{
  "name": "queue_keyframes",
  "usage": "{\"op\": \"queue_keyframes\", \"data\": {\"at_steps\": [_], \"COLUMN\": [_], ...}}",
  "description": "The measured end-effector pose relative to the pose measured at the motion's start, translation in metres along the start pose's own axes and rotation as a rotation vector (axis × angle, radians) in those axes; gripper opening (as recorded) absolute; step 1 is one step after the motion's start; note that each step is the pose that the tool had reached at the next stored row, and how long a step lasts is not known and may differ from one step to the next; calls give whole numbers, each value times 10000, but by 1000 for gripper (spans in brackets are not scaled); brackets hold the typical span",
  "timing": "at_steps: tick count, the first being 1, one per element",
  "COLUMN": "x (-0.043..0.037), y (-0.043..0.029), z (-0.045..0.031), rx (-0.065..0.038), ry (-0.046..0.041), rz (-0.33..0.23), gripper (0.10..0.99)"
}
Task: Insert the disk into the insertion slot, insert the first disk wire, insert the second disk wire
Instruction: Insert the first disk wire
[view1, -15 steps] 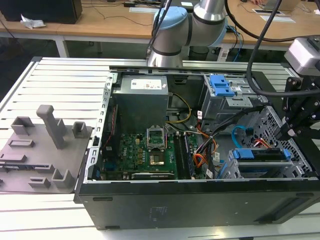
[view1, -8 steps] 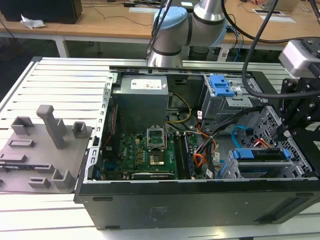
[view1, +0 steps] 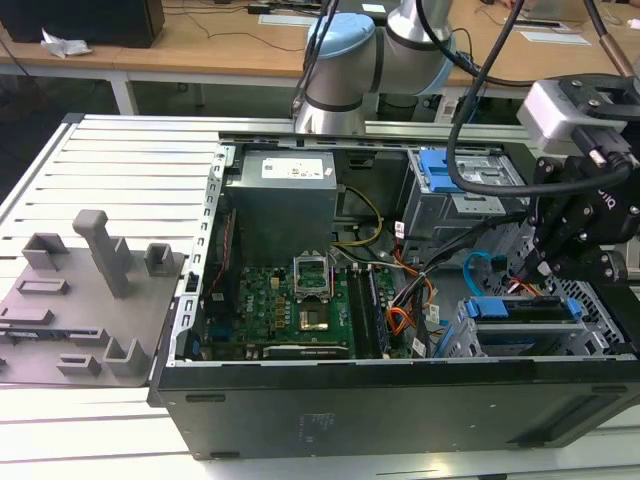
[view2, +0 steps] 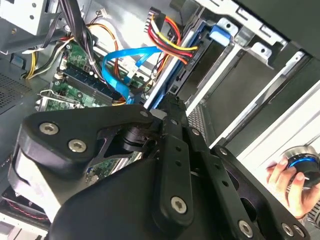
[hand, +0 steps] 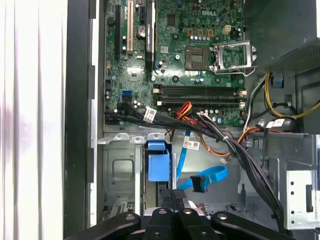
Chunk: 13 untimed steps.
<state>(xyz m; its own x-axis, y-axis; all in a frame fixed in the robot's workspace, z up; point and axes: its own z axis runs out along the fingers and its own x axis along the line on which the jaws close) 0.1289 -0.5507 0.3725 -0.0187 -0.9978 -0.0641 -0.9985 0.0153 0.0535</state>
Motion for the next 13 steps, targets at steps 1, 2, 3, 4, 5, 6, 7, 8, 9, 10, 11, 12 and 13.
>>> {"op": "queue_keyframes", "data": {"at_steps": [1, 2, 3, 4, 5, 6, 7, 8, 9, 10, 11, 12, 13], "x": [0, 0, -1, 0, -1, -1, 0, 0, 0, 0, 0, 0, 0], "y": [3, 3, 3, 3, 3, 3, 3, 3, 3, 3, 3, 3, 3], "z": [0, -1, 0, 0, 0, 0, 1, 0, 1, 1, 1, 1, 1], "rx": [0, 0, 0, 0, 0, 0, 0, 0, 0, 0, -1, 0, 0], "ry": [2, 4, 3, 2, 2, 2, 2, 3, 2, 2, 3, 2, 2], "rz": [0, -1, -1, -1, -1, -1, -1, -1, -1, -1, -1, -1, -1], "gripper": [106, 106, 106, 106, 106, 106, 106, 106, 106, 106, 106, 106, 106]}}
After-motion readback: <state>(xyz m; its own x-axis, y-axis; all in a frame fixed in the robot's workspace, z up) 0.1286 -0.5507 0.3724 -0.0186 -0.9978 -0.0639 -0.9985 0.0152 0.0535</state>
